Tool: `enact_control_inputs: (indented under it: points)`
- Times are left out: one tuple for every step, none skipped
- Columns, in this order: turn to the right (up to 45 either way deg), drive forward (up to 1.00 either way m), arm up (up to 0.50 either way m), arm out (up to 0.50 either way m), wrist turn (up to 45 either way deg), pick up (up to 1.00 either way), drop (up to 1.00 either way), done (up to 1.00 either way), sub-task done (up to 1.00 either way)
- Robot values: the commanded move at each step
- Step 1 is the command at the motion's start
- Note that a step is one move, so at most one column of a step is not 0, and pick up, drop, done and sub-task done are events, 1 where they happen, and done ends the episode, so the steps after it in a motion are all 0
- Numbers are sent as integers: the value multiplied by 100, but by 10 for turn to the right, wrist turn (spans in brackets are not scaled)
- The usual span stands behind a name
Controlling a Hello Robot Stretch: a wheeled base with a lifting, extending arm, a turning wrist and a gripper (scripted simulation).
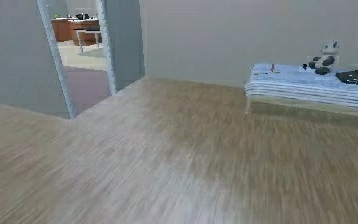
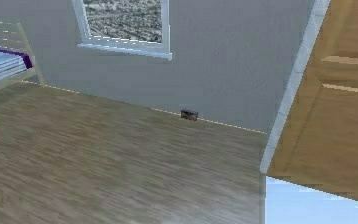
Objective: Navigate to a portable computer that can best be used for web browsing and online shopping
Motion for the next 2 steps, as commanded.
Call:
enact_control_inputs:
  points:
    - [-60, 0, 0, 0, 0, 0, 0, 0, 0]
    - [0, 30, 0, 0, 0, 0, 0, 0, 0]
